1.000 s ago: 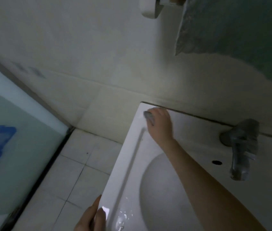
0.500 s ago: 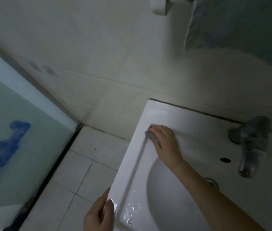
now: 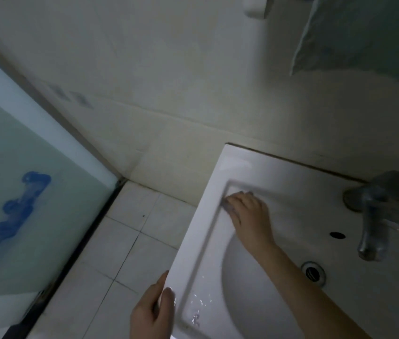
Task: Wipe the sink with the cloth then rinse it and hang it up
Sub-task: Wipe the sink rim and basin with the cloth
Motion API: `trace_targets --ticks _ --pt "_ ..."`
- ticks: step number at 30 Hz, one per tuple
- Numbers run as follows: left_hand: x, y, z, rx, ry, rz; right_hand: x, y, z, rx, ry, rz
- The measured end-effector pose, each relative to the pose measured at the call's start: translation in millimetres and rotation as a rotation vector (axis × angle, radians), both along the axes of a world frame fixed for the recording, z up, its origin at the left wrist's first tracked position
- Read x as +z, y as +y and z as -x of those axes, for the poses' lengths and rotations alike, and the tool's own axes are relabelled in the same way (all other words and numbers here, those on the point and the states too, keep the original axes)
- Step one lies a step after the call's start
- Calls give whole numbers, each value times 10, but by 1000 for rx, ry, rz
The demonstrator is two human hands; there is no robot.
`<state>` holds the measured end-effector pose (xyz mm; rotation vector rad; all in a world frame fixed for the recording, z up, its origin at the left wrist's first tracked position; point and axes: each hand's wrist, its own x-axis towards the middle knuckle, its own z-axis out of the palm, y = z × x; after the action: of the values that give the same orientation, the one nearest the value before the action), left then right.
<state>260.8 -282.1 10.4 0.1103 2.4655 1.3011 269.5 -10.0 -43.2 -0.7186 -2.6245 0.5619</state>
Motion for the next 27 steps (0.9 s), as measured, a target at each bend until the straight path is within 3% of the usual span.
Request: trace_targets --ticks 5,12,16,19,22,27 --pt "9 39 -23 60 -34 -35 7 -211 171 -310 -35 138" --pt "37 37 -38 45 -27 -4 39 -787 -385 -14 -189 153" --pt "14 32 -24 23 -22 -21 47 -429 -72 -130 -125 55" --pt "-53 -22 6 -12 -54 -59 82 -123 185 -277 0 192" --pt "-85 -52 -3 -70 -55 -66 78 -281 211 -328 -22 263" --pt "-100 -78 5 -113 -57 -86 92 -1096 -472 -56 8 298"
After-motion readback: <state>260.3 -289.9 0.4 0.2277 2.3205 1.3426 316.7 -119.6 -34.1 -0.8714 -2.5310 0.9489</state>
